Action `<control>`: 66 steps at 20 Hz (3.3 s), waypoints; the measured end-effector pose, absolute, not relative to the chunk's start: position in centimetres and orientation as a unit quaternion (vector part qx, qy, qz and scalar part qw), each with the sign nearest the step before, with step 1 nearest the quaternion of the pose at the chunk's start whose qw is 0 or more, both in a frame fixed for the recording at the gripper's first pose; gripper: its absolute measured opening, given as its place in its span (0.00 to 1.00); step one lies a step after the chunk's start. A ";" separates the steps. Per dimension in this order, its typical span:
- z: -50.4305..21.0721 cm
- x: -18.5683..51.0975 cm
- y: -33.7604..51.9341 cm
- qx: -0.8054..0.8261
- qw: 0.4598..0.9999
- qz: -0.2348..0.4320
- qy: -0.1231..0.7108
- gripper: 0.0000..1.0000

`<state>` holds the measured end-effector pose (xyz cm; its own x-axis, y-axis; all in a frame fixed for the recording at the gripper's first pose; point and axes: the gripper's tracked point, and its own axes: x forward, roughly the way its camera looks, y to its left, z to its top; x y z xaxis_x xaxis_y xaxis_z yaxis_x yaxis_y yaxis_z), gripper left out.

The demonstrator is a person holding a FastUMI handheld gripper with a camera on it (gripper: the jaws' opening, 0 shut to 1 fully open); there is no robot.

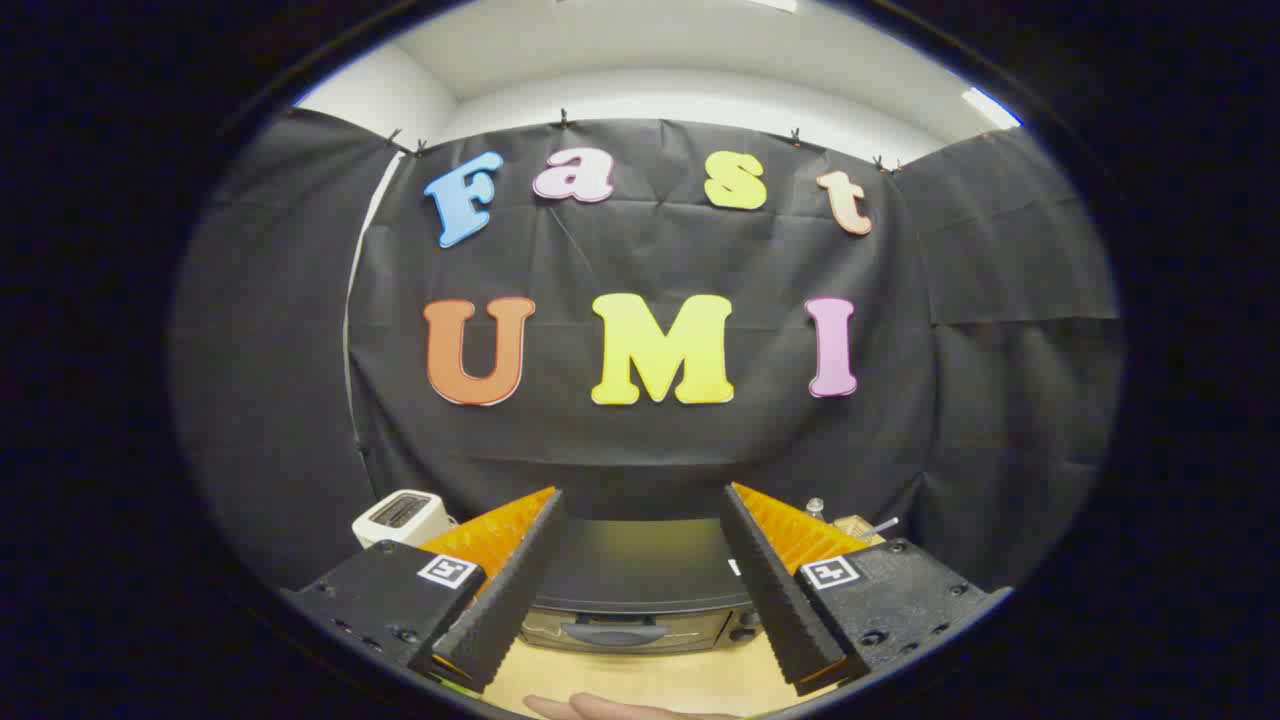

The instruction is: Open the toaster oven, put the food inside, and close the toaster oven door.

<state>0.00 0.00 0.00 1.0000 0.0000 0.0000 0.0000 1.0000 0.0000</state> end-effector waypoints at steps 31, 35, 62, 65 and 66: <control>-22.8 9.3 2.2 0.006 0.983 -0.005 0.186 1.00; -23.4 8.3 2.3 0.001 0.984 0.007 0.178 0.99; -44.1 3.6 1.1 -0.029 0.965 0.001 0.260 1.00; -46.3 7.9 1.0 -0.022 0.963 -0.002 0.270 1.00; -44.9 6.6 0.7 -0.021 0.964 -0.001 0.266 1.00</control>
<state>6.59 0.74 -44.93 0.8583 -0.0125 -0.5129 -0.0103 0.9991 -0.0416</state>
